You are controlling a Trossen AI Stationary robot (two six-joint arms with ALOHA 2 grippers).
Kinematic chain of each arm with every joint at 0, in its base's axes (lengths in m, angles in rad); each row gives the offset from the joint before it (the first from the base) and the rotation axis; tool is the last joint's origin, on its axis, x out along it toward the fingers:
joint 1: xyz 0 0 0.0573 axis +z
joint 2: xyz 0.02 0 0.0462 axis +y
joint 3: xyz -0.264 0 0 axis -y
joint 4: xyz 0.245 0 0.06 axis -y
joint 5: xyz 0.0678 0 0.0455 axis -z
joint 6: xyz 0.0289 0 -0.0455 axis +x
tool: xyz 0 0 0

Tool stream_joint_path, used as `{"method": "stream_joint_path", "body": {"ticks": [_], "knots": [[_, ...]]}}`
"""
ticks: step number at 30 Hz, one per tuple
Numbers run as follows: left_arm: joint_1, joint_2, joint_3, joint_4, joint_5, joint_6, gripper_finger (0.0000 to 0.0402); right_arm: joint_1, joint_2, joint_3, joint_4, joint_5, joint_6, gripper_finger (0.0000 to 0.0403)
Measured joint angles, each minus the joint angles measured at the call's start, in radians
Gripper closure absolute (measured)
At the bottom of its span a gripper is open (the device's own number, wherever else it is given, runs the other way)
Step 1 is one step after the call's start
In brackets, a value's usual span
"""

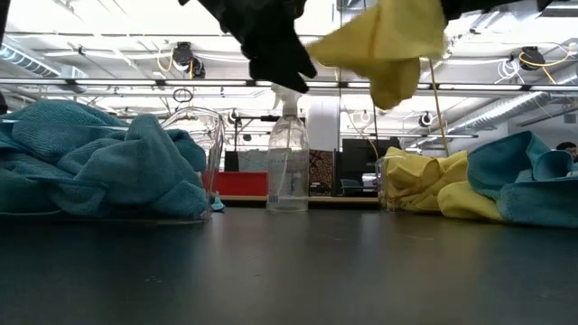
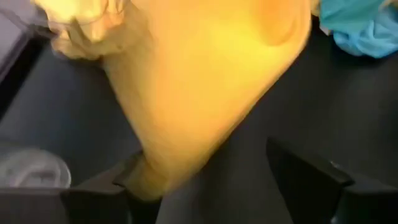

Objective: Sort microfiber towel by color & place in baskets
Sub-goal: Put the yellow towel into the top transparent bin

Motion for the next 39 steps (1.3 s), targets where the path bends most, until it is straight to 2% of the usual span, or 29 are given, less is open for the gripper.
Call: {"method": "stream_joint_path", "body": {"ticks": [11, 16, 19, 26, 33, 39], "knots": [[0.032, -0.001, -0.018, -0.054, 0.023, -0.001, 0.0116, -0.098, -0.148, 0.0, -0.165, 0.122, -0.079, 0.0402], [0.033, -0.001, -0.025, -0.052, 0.028, 0.0, 0.0116, -0.17, -0.173, 0.0, -0.234, 0.224, -0.12, 0.0402], [0.042, -0.001, -0.025, -0.047, 0.023, 0.001, 0.0116, -0.223, -0.171, 0.0, -0.282, 0.24, -0.137, 0.0402], [0.089, -0.001, -0.025, -0.048, 0.016, 0.001, 0.0116, -0.371, -0.126, 0.0, -0.391, 0.245, -0.124, 0.0402], [0.117, -0.002, -0.025, -0.048, 0.015, 0.003, 0.0116, -0.493, -0.058, 0.006, -0.459, 0.322, -0.144, 0.0402], [0.117, -0.002, -0.025, -0.049, 0.02, 0.003, 0.0116, -0.59, 0.034, 0.071, -0.513, 0.371, -0.161, 0.0402]]}}
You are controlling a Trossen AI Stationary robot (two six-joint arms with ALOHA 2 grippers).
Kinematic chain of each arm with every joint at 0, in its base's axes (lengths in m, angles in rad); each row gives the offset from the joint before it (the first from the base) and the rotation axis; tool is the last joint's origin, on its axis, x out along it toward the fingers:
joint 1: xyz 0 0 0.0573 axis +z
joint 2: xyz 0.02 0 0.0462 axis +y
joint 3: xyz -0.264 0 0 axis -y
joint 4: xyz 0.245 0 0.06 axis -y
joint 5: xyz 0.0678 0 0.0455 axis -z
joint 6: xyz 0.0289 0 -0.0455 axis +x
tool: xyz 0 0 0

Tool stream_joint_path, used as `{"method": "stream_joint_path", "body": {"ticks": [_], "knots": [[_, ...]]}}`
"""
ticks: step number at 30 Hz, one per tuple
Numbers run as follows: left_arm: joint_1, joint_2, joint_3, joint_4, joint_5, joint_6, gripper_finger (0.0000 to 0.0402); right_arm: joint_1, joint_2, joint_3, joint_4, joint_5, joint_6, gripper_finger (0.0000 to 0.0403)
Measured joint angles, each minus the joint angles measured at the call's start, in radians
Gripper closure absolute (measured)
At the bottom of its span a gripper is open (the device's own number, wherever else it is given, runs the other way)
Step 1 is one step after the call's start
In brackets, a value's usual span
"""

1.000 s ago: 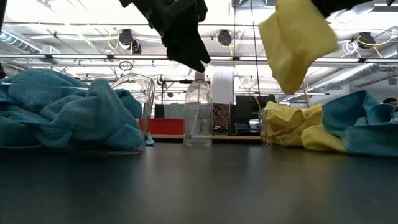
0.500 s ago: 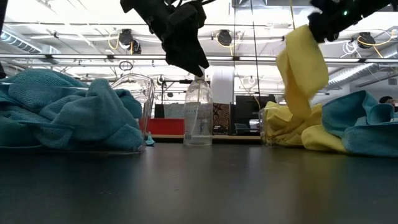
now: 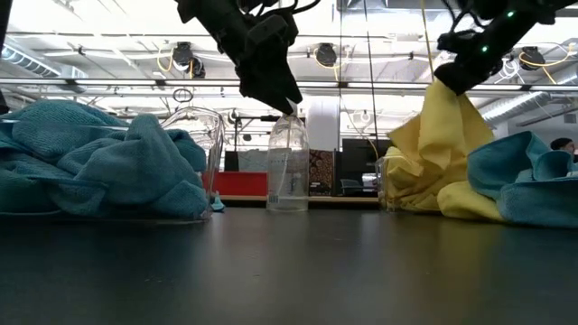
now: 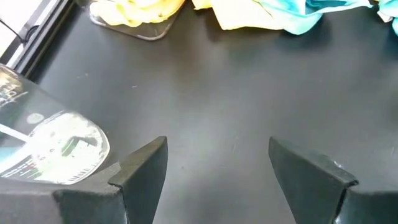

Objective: Sort microfiber towel by color & place in baskets
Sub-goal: Put the yellow towel into the top transparent bin

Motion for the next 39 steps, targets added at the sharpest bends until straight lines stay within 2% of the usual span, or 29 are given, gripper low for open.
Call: {"method": "stream_joint_path", "body": {"ticks": [5, 11, 24, 33, 39], "knots": [[0.0, 0.0, 0.0, -0.002, 0.01, 0.006, 0.0116, -0.054, 0.084, 0.021, -0.08, -0.007, 0.024, 0.0402], [0.0, 0.0, 0.0, -0.001, 0.013, 0.005, 0.0116, -0.076, 0.221, 0.021, -0.219, -0.115, 0.116, 0.0403], [-0.051, -0.001, 0.0, 0.0, 0.02, -0.064, 0.0116, -0.091, 0.479, 0.021, -0.246, -0.136, 0.162, 0.0403], [-0.106, -0.001, 0.0, 0.0, 0.024, -0.081, 0.0116, -0.134, 0.603, 0.021, -0.295, -0.165, 0.186, 0.0403], [-0.108, -0.001, 0.001, 0.009, 0.002, -0.081, 0.0116, -0.161, 0.666, 0.023, -0.31, -0.253, 0.196, 0.0401]]}}
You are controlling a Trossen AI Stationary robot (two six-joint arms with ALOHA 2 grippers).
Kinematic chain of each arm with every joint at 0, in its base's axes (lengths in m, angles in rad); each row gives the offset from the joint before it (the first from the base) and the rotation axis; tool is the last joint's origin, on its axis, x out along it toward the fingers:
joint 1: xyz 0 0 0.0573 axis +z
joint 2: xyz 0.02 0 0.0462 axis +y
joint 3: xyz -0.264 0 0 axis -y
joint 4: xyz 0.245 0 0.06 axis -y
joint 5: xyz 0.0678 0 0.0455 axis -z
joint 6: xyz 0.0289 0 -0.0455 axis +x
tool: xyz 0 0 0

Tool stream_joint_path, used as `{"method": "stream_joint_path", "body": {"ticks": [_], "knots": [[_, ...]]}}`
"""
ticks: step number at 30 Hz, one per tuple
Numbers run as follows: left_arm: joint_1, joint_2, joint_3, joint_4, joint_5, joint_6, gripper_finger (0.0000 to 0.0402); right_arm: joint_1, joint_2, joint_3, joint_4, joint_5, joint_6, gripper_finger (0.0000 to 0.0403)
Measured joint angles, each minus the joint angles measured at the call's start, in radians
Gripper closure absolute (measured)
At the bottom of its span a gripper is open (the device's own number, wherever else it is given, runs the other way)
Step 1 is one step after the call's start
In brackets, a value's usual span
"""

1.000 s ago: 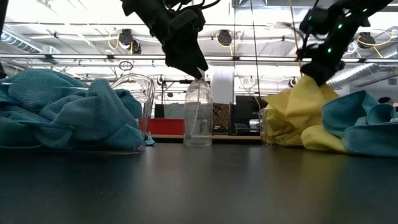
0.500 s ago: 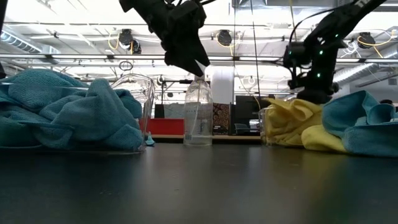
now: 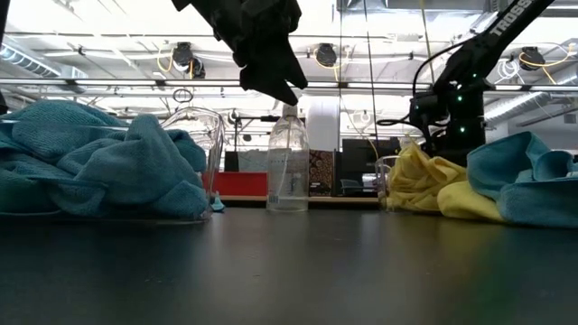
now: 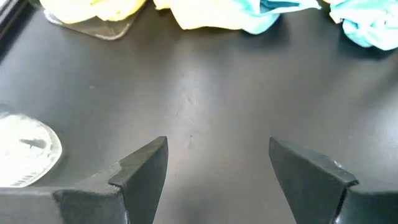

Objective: Sort microfiber towel by color & place in baskets
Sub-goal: Put the yellow towel into the top transparent bin

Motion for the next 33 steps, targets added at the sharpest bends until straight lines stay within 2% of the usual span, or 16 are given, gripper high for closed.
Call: {"method": "stream_joint_path", "body": {"ticks": [3, 7, 14, 19, 24, 28, 33], "knots": [[0.0, 0.0, 0.01, 0.002, 0.0, 0.004, 0.0116, -0.001, 0.007, 0.0, -0.001, -0.015, 0.001, 0.0388], [0.0, -0.01, 0.017, -0.002, 0.001, 0.009, 0.0116, -0.001, -0.026, -0.003, -0.022, -0.015, 0.003, 0.0345], [0.002, -0.07, 0.018, -0.004, 0.001, 0.009, 0.0116, -0.001, -0.172, -0.006, -0.066, -0.025, 0.051, 0.0251], [0.004, -0.118, 0.019, -0.012, 0.0, 0.026, 0.0116, -0.001, -0.287, -0.006, -0.076, -0.068, 0.083, 0.0202], [0.014, -0.15, 0.019, -0.015, -0.008, 0.039, 0.0116, -0.001, -0.383, -0.005, -0.092, -0.075, 0.137, 0.0177], [0.018, -0.168, 0.019, -0.018, -0.011, 0.032, 0.0116, -0.001, -0.459, -0.004, -0.109, -0.107, 0.16, 0.0172], [0.017, -0.191, 0.019, -0.016, -0.011, 0.012, 0.0116, 0.0, -0.547, -0.003, -0.111, -0.22, 0.15, 0.0168]]}}
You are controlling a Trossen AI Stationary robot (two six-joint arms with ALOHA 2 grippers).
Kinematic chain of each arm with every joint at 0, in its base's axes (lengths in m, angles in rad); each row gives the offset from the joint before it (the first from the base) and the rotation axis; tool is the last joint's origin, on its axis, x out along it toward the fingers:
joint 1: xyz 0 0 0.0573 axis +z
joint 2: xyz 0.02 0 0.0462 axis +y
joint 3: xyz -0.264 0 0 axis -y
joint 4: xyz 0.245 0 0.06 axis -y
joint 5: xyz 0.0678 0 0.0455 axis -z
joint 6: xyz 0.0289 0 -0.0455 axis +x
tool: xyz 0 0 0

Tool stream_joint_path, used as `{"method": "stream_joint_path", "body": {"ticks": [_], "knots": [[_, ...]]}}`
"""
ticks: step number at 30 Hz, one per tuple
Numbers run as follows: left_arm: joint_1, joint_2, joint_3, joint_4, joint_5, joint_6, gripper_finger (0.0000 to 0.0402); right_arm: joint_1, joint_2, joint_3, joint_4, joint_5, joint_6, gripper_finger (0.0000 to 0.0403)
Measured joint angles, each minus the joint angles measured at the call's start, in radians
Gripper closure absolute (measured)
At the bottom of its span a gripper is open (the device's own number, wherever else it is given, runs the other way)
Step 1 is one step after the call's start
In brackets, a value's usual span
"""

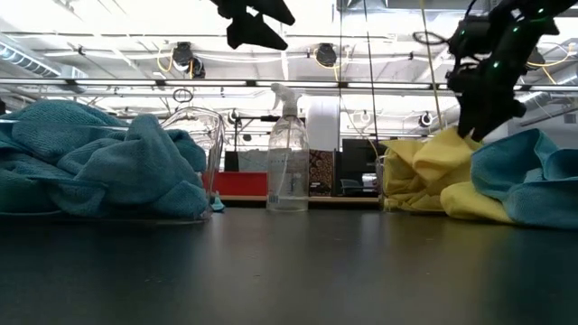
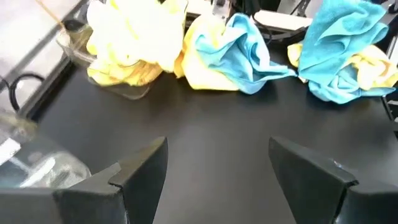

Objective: Sort microfiber towel by color & place in baskets
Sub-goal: Put the yellow towel into the top transparent bin

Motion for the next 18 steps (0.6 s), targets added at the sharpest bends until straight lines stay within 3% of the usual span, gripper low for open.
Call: {"method": "stream_joint_path", "body": {"ticks": [11, 15, 18], "knots": [[0.0, -0.005, -0.001, 0.007, 0.0, -0.036, 0.0116, 0.0, -0.077, 0.171, -0.029, -0.065, -0.053, 0.0103], [0.0, -0.005, -0.001, 0.004, 0.0, -0.036, 0.0116, 0.006, -0.066, 0.198, 0.053, -0.185, -0.045, 0.0124], [0.0, -0.005, -0.001, -0.009, 0.0, -0.035, 0.0116, 0.024, -0.032, 0.19, 0.094, -0.21, -0.04, 0.0163]]}}
